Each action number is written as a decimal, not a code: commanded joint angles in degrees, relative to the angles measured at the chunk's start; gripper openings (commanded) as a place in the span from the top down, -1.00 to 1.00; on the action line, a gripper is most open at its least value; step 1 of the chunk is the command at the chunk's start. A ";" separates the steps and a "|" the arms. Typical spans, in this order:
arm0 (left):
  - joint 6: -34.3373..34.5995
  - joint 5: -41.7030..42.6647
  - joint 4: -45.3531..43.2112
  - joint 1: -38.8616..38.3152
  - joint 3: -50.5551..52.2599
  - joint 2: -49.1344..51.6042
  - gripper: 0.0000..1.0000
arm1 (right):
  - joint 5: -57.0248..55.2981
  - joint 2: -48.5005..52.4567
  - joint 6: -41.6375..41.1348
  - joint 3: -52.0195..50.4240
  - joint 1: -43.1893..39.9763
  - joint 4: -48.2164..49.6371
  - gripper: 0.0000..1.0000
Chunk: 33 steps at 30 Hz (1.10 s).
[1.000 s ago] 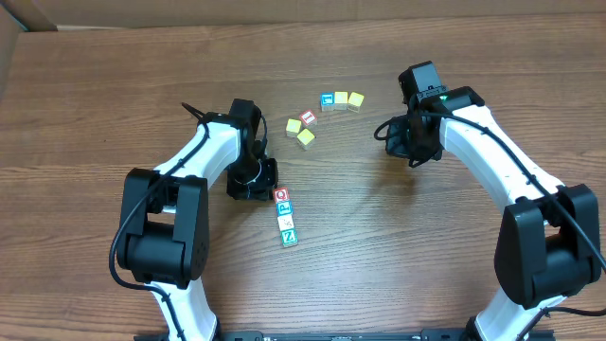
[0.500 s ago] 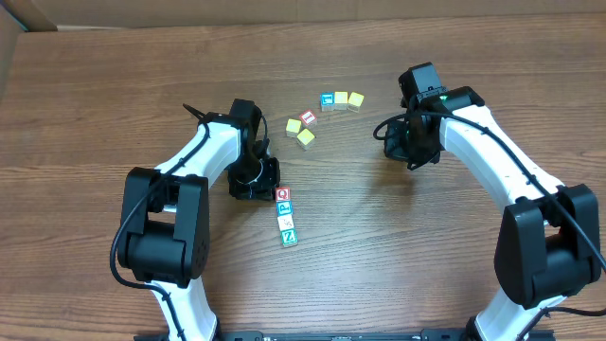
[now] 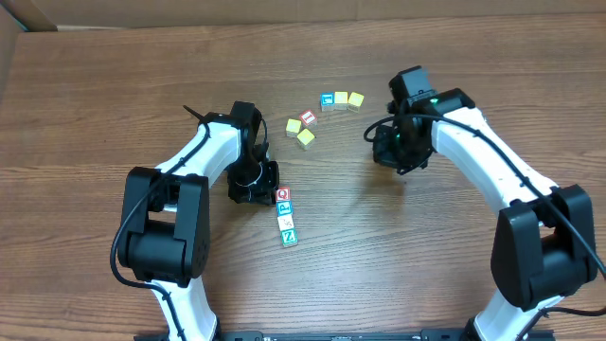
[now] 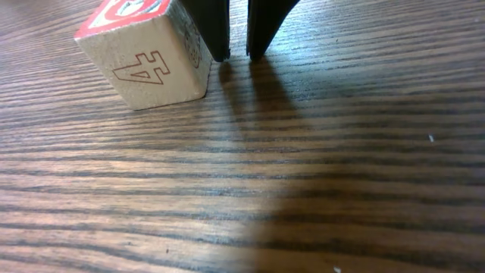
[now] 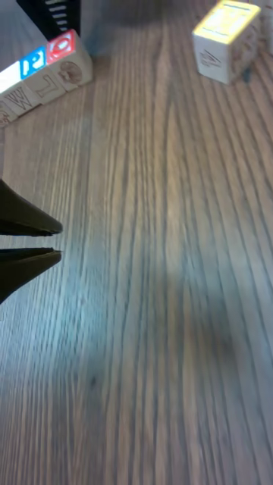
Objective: Flip 4 blocks
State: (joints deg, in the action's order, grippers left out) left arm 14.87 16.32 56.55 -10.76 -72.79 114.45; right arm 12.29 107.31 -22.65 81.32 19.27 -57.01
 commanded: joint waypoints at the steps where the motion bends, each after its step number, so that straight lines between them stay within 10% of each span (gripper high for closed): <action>1: 0.87 0.24 -0.11 -0.17 -0.57 1.07 0.92 | 1.49 -1.38 0.37 0.02 0.96 0.33 0.81; 33: 5.57 -1.20 -1.29 -0.17 -0.55 1.07 0.92 | 2.43 -1.38 0.37 0.02 1.05 -1.66 0.81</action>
State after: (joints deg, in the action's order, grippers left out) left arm 19.42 16.29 54.83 -10.76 -72.99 114.45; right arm 13.32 107.31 -22.70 81.32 20.34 -58.59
